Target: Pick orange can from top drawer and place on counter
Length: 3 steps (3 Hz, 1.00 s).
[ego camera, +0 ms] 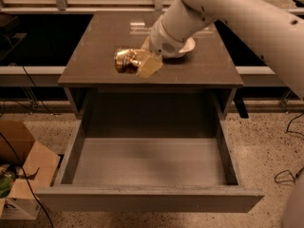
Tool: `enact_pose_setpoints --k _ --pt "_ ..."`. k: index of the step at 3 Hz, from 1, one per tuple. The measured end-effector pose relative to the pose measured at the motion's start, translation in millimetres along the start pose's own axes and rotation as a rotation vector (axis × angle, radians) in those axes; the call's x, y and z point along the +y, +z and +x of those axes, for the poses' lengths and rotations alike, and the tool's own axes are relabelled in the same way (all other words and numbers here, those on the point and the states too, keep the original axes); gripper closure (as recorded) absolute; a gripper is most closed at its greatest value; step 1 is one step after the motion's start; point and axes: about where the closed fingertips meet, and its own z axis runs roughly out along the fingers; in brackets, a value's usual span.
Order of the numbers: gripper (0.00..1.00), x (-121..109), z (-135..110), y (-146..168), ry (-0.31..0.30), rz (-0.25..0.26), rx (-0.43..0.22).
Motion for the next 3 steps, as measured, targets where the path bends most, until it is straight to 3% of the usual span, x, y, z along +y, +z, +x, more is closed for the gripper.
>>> enact_pose_setpoints --k 1,2,3 --pt "0.77 -46 -17 38 -0.032 -0.006 0.04" --pt "0.54 -71 -9 67 -0.023 -0.012 0.074" --pt "0.31 -96 12 84 0.027 0.005 0.103"
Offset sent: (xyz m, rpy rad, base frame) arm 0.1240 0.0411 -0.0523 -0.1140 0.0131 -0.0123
